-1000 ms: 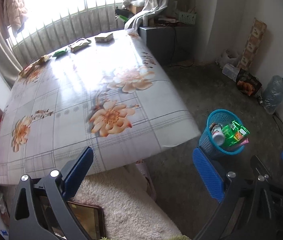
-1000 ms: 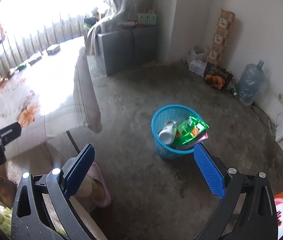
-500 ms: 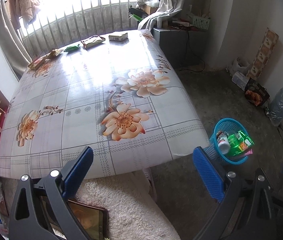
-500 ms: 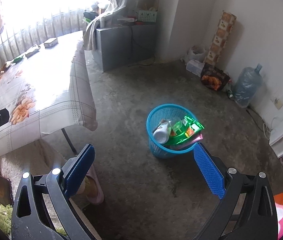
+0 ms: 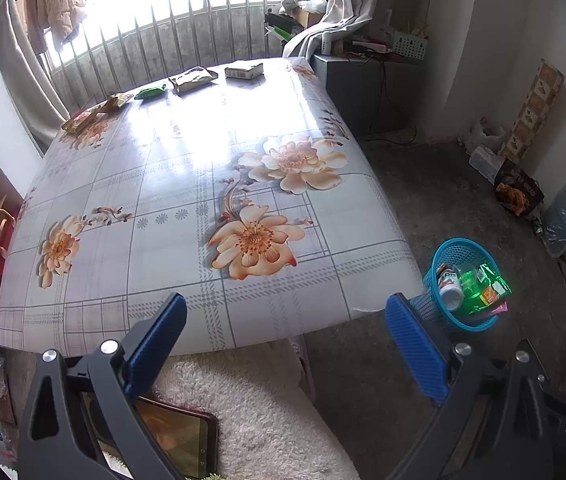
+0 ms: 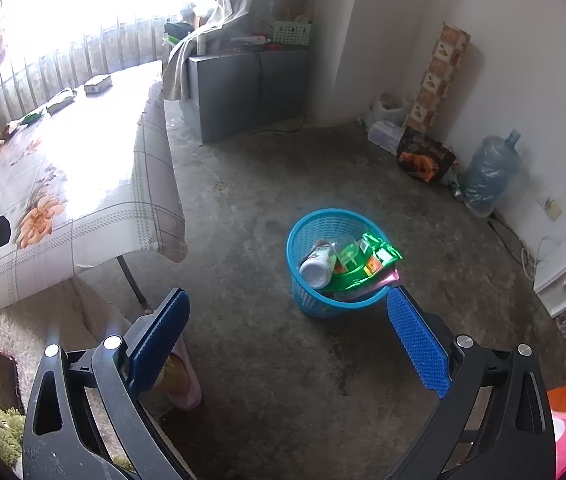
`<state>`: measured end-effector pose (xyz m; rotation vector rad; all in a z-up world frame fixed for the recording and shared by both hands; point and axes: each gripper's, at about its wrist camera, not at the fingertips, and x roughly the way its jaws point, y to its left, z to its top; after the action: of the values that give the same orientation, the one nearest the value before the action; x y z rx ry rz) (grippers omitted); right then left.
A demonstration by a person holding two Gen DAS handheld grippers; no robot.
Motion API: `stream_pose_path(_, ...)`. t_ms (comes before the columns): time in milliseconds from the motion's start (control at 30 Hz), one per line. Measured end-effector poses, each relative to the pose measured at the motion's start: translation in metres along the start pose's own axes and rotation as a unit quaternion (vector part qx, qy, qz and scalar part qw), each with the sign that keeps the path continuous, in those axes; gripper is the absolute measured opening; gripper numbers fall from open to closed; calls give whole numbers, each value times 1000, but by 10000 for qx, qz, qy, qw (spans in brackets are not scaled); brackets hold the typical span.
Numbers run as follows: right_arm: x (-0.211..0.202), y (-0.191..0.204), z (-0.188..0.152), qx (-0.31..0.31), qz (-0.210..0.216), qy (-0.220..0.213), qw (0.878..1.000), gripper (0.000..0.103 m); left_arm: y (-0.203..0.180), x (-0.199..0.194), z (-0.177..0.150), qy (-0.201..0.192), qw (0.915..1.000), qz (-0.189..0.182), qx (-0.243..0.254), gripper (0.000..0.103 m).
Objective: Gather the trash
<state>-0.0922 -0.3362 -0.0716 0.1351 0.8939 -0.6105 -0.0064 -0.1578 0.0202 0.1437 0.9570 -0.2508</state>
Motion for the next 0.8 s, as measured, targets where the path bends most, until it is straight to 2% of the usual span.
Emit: stream_pose_path(800, -4, -1, 0, -52, -31, -27, 10000, 95, -1, 0, -1, 16, 10000, -7, 26, 97)
